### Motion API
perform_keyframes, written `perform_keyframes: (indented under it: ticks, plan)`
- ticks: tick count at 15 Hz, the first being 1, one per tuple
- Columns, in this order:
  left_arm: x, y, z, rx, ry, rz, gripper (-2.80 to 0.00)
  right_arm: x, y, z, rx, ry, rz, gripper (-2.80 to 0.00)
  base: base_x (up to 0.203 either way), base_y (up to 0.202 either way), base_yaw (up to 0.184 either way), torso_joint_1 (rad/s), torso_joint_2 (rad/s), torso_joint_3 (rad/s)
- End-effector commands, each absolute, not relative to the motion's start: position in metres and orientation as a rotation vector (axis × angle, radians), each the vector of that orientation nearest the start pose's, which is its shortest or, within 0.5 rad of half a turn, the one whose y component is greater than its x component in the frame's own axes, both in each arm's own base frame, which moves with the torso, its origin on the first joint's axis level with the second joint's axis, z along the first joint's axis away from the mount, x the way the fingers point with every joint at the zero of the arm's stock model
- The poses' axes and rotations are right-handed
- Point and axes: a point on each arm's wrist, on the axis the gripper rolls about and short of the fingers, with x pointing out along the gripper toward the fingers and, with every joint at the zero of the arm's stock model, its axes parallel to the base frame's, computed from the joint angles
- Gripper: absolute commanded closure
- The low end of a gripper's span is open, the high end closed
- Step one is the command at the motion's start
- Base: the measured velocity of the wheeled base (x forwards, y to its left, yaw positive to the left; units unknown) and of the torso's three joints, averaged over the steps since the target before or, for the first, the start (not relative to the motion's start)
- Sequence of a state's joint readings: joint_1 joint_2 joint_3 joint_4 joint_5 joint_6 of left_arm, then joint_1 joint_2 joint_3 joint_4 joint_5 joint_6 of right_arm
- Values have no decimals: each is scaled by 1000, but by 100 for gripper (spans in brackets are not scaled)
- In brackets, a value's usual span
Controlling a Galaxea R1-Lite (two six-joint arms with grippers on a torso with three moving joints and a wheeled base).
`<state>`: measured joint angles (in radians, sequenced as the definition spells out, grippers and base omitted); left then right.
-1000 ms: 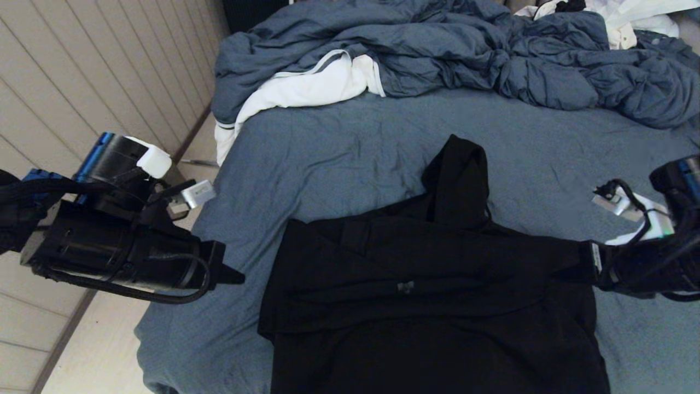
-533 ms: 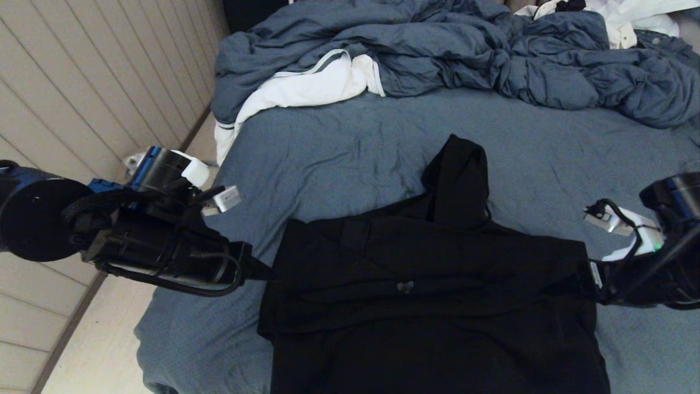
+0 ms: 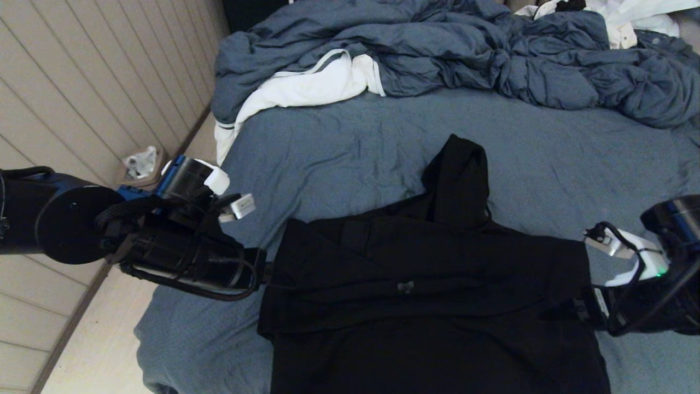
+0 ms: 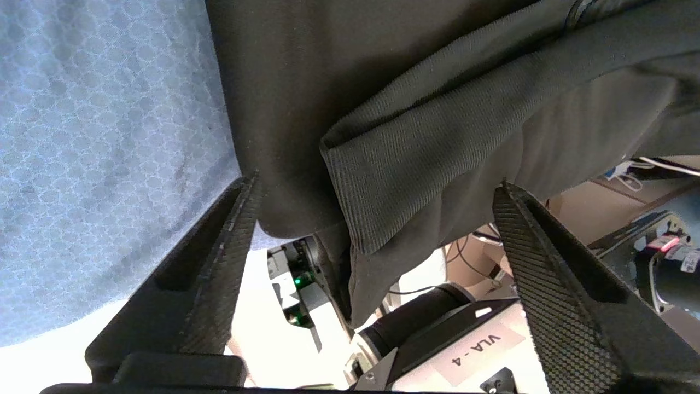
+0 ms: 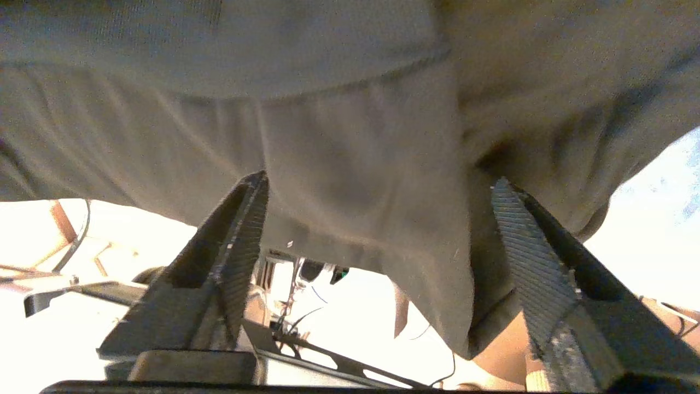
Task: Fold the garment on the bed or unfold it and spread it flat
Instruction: Unfold the black sweatshirt
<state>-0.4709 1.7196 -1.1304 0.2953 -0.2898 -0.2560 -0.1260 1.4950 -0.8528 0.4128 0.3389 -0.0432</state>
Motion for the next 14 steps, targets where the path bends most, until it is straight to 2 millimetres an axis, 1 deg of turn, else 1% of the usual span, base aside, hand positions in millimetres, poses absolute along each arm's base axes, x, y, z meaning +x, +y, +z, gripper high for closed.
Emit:
perform_keyframes:
  ticks: [1, 5, 6, 10, 14]
  plan:
    - [261, -140, 185, -150, 984, -591, -280, 206, -17, 165, 203, 1029, 224, -280, 0, 0, 0, 0, 0, 0]
    - [257, -138, 186, -155, 983, -591, -280, 209, -16, 159, 203, 1055, 233, -280, 0, 0, 0, 0, 0, 0]
    - [257, -138, 186, -155, 985, -591, -280, 209, -16, 158, 199, 1055, 235, 0, 0, 0, 0, 0, 0, 0]
    - [255, -137, 187, -156, 982, -592, -280, 220, -15, 145, 187, 1110, 252, 0, 0, 0, 0, 0, 0, 0]
    - [252, -136, 192, -159, 967, -594, -280, 220, -15, 149, 180, 1094, 255, 0, 0, 0, 0, 0, 0, 0]
